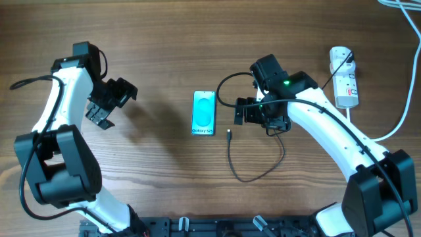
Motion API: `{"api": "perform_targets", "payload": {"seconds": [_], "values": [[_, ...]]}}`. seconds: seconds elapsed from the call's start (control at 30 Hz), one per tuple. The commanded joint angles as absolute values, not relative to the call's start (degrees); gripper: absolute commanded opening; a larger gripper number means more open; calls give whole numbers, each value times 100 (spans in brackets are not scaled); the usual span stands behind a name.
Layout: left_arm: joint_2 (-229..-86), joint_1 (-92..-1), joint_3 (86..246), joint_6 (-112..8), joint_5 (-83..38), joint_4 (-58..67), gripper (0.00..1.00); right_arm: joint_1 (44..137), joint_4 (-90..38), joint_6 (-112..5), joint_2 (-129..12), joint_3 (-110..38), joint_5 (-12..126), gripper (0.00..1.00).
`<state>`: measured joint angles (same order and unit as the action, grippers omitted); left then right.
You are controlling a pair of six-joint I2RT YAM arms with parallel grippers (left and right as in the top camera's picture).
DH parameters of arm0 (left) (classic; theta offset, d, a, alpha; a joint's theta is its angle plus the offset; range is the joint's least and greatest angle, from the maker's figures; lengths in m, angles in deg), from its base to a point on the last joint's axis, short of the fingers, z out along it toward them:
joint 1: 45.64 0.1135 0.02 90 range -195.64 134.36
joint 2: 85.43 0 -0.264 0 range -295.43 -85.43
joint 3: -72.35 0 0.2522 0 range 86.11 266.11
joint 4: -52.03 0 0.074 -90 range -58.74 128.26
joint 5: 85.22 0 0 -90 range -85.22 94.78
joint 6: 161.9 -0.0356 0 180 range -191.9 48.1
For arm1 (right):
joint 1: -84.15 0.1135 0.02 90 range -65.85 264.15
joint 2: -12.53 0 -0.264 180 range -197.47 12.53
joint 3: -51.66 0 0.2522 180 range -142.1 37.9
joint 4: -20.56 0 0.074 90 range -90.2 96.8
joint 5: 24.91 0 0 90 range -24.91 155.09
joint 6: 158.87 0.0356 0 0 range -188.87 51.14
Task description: Plug charger to phone and switch on socket
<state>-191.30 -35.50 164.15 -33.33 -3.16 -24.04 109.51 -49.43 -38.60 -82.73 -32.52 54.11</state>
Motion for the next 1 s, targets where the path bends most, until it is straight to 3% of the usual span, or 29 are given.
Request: {"api": "perform_targets", "payload": {"seconds": [0.0,0.07,0.13,0.5,0.97], "values": [[-19147,-3583,16389,-3453,-1503,-2494,100,10969,-4718,-3721,-8295,-3129,5433,100],[-19145,-3719,16389,-4726,-2917,-2260,100,10969,-4604,-3716,-8295,-3099,5883,100],[-19145,-3990,16389,-5355,-3387,-2107,100,10966,-4501,-3718,-8295,-3099,6279,100],[-19165,-6753,16389,-4052,770,-1492,100,10455,-4849,-3589,-8295,-3099,6766,100],[-19952,-7461,16389,-4422,608,-793,100,10206,-4851,-3587,-8295,-3099,6764,100]]}}
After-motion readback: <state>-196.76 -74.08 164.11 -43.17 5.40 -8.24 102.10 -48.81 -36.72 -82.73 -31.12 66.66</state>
